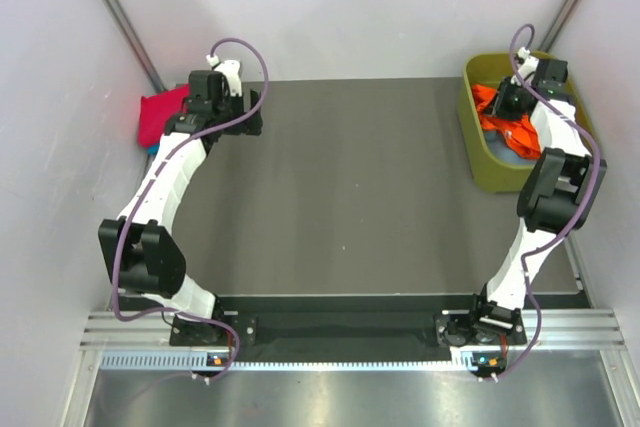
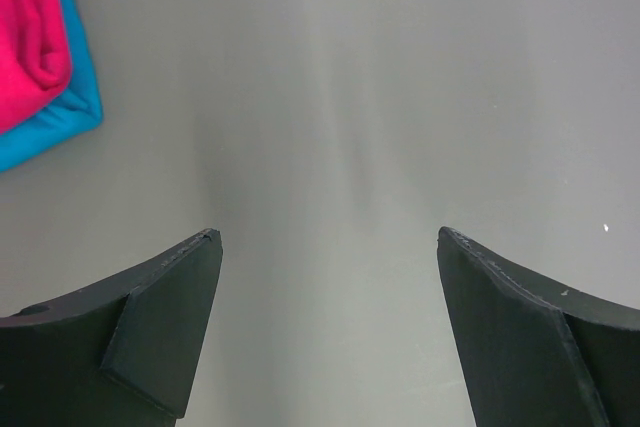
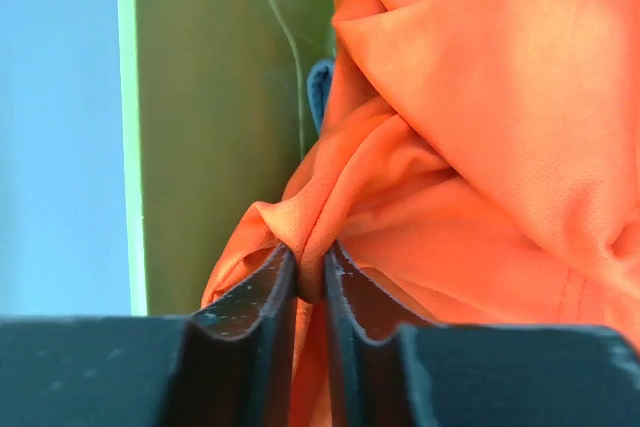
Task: Fold and stack the t-shirts
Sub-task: Grab the tshirt from the pile, then move the tshirt to the center of the board
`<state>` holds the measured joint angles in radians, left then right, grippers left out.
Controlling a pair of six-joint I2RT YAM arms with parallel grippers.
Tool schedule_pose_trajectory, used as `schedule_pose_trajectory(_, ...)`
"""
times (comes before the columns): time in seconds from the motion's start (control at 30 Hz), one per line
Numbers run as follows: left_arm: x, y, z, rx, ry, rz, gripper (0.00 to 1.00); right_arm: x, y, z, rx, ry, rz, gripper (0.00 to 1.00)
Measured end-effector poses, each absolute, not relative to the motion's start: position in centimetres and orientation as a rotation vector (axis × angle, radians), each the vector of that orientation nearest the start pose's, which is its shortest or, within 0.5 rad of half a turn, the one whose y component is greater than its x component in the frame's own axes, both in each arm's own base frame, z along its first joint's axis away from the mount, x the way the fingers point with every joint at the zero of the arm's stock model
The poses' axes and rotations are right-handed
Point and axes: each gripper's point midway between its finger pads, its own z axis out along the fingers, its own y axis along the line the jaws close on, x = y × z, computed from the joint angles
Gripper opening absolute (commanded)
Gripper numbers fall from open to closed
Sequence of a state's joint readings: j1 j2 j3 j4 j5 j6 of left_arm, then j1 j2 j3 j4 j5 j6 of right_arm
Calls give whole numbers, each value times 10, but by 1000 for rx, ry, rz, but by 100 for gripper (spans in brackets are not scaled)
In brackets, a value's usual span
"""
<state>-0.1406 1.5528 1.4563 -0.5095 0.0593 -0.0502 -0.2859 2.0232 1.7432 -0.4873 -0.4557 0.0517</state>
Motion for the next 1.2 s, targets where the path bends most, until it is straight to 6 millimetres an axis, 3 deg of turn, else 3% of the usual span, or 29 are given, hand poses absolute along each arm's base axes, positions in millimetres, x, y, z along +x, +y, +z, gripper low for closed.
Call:
schedule_pose_trajectory(0.1, 441, -67, 237, 111, 2178, -164, 92, 526, -74, 151, 152, 2270, 398, 0)
schedule_pose_trajectory(0.23, 441, -58, 234, 87, 2185, -154, 92, 523, -81, 156, 152, 2262, 378, 0)
schedule_pose_trajectory(0.33, 441, -52, 237, 73, 2180, -150, 92, 517, -86, 176, 151, 2235, 362, 0)
schedule_pose_trajectory(0.43, 440, -48, 242, 63, 2167, -152, 91, 507, -86, 217, 128, 2166, 346, 0)
schedule_pose_trajectory(0.57, 435, -41, 257, 41, 2133, -163, 91, 488, -73, 299, 43, 2011, 332, 0)
schedule_pose_trajectory(0.67, 429, -33, 270, 8, 2101, -170, 91, 465, -43, 364, -71, 1889, 339, 0)
schedule_pose_trajectory(0.73, 425, -25, 277, -21, 2084, -174, 91, 449, -9, 397, -180, 1826, 362, 0)
schedule_pose_trajectory(0.87, 416, -5, 281, -109, 2063, -173, 90, 411, 79, 447, -446, 1717, 458, 0)
schedule_pose_trajectory(0.97, 411, 9, 276, -164, 2067, -165, 90, 381, 132, 475, -595, 1643, 544, 0)
schedule_pose_trajectory(1.03, 409, 12, 273, -185, 2073, -167, 89, 364, 148, 497, -634, 1591, 574, 0)
schedule_pose_trajectory(1.2, 402, 14, 270, -200, 2076, -180, 89, 338, 153, 565, -582, 1440, 632, 0)
